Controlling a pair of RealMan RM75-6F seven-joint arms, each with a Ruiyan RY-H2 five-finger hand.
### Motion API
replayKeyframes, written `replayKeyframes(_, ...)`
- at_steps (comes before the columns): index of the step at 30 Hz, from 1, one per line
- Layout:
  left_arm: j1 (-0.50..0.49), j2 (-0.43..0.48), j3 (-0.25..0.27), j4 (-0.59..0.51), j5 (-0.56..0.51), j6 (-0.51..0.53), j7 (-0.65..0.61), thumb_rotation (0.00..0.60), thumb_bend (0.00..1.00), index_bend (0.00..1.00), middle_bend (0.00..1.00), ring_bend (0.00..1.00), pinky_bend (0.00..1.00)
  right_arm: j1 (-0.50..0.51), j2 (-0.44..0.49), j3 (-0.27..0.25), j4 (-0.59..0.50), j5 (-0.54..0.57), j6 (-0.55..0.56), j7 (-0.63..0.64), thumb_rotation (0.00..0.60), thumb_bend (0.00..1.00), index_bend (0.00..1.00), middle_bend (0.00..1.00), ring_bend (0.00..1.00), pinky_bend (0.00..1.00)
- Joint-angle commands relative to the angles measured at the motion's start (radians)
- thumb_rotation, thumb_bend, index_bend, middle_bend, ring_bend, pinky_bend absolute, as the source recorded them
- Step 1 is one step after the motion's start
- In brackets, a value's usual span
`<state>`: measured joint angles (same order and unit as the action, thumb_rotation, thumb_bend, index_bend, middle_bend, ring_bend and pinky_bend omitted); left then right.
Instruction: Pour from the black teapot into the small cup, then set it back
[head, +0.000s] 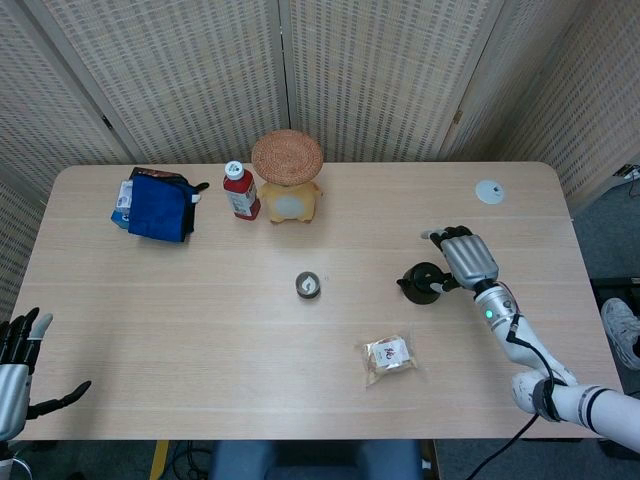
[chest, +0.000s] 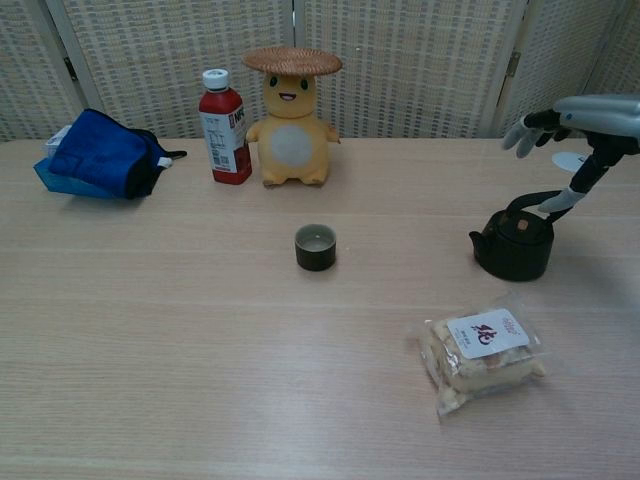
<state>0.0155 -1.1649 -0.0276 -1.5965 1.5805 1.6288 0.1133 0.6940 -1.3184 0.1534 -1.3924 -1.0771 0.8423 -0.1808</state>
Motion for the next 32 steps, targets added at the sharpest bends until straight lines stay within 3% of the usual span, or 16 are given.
replayKeyframes(1,-0.004,0.0,-0.002,0.0,0.0,-0.004,-0.002,0.363,0.05,0.0,0.0,0.0,0.0,-0.039,0.052,-0.011,-0.069,-0.013,0.054,-0.016,0.546,0.0,0.2,0.22,0.15,0.16)
replayKeyframes(6,-0.021,-0.005,-0.009,0.007,-0.002,-0.023,-0.006,0.363,0.05,0.0,0.0,0.0,0.0,-0.101,0.125,-0.018,-0.163,-0.037,0.13,0.018,0.549,0.0,0.2,0.22,0.15,0.16)
replayKeyframes(11,-0.039,-0.011,-0.021,0.007,-0.008,-0.04,-0.012,0.363,0.05,0.0,0.0,0.0,0.0,-0.19,0.182,-0.037,-0.242,-0.072,0.261,0.025,0.6,0.0,0.2,0.22,0.15,0.16)
replayKeyframes(22,-0.087,-0.016,-0.032,-0.009,-0.016,-0.096,0.0,0.362,0.05,0.0,0.0,0.0,0.0,-0.407,0.245,-0.119,-0.341,-0.167,0.535,0.005,0.6,0.0,0.2,0.22,0.15,0.16)
replayKeyframes(32,-0.097,-0.021,-0.028,-0.017,-0.03,-0.117,0.004,0.362,0.05,0.0,0.0,0.0,0.0,-0.504,0.256,-0.153,-0.381,-0.228,0.642,-0.024,0.6,0.0,0.2,0.22,0.15,0.16)
